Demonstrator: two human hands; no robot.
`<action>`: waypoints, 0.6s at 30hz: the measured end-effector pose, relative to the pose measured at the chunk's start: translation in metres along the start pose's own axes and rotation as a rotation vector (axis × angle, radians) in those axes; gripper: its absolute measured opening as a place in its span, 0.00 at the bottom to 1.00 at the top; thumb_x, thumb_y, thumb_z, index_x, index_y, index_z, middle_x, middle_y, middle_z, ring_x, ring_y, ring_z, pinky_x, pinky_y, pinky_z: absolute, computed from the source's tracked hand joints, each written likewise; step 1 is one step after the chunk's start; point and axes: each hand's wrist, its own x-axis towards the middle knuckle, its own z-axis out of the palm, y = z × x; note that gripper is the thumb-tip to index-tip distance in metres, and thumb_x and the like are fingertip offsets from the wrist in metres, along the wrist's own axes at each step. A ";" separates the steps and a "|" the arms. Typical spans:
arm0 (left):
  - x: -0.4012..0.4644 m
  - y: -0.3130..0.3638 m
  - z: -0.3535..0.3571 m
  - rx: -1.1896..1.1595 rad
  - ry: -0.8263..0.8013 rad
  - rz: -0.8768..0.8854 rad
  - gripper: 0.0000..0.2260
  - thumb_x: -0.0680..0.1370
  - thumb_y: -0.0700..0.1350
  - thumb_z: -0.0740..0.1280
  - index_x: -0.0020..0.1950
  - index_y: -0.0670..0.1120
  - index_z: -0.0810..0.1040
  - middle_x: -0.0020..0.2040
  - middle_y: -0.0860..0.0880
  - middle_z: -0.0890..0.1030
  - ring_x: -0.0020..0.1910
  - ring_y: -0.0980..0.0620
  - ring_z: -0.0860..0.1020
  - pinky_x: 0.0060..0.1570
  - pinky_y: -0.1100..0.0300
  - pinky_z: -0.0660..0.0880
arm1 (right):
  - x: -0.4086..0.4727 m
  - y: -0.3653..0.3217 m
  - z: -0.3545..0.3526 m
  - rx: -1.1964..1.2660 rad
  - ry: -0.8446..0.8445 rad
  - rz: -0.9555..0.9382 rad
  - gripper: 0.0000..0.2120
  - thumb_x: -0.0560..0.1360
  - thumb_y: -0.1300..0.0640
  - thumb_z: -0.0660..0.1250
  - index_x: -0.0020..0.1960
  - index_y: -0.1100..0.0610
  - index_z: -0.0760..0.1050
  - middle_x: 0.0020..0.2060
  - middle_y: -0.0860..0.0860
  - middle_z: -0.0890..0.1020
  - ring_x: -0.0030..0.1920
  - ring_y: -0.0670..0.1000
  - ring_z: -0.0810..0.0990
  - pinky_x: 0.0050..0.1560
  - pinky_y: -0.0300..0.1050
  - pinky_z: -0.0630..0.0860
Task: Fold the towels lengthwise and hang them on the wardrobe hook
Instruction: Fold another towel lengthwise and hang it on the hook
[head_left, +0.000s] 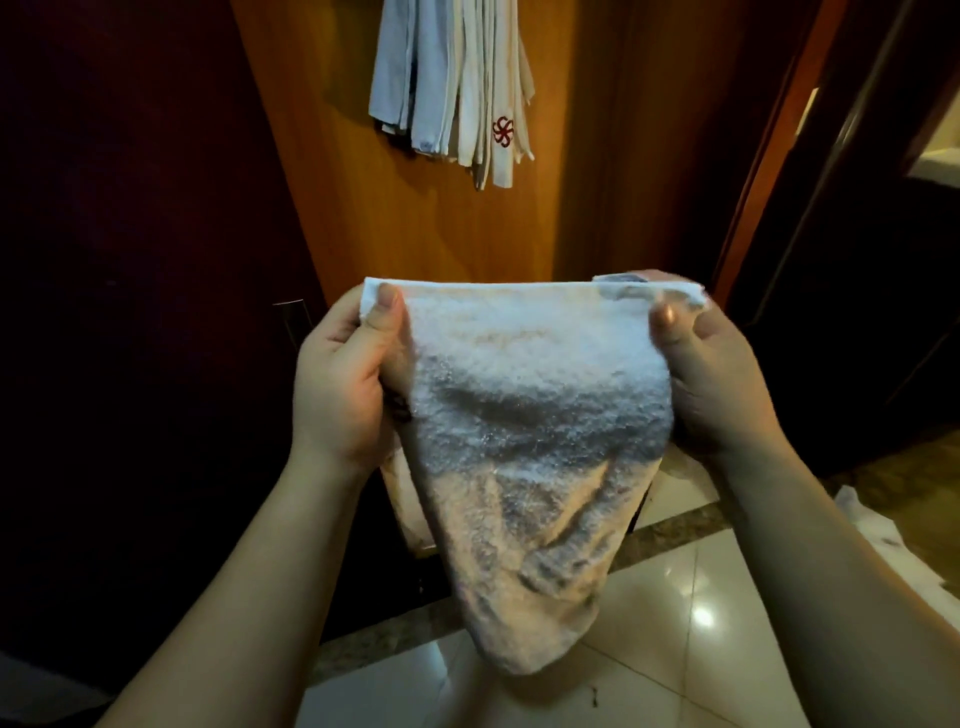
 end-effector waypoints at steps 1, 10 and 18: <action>0.000 0.000 0.001 -0.016 -0.025 -0.036 0.09 0.76 0.47 0.64 0.41 0.46 0.81 0.35 0.50 0.83 0.34 0.54 0.81 0.36 0.62 0.78 | 0.000 0.002 -0.005 0.112 -0.115 0.084 0.30 0.63 0.35 0.77 0.59 0.51 0.81 0.56 0.54 0.85 0.57 0.54 0.84 0.52 0.49 0.81; 0.003 -0.008 -0.022 0.008 -0.261 -0.182 0.09 0.72 0.54 0.74 0.40 0.49 0.84 0.34 0.50 0.81 0.31 0.55 0.79 0.31 0.65 0.75 | -0.012 -0.001 -0.011 0.301 -0.376 0.274 0.13 0.71 0.54 0.64 0.46 0.46 0.87 0.44 0.47 0.87 0.47 0.45 0.86 0.46 0.37 0.80; 0.016 -0.009 -0.040 -0.059 -0.364 -0.247 0.18 0.61 0.61 0.80 0.37 0.49 0.83 0.31 0.52 0.78 0.29 0.56 0.75 0.30 0.66 0.70 | -0.009 -0.007 0.003 0.235 -0.510 0.183 0.15 0.64 0.39 0.77 0.48 0.43 0.86 0.42 0.42 0.86 0.45 0.40 0.84 0.47 0.34 0.79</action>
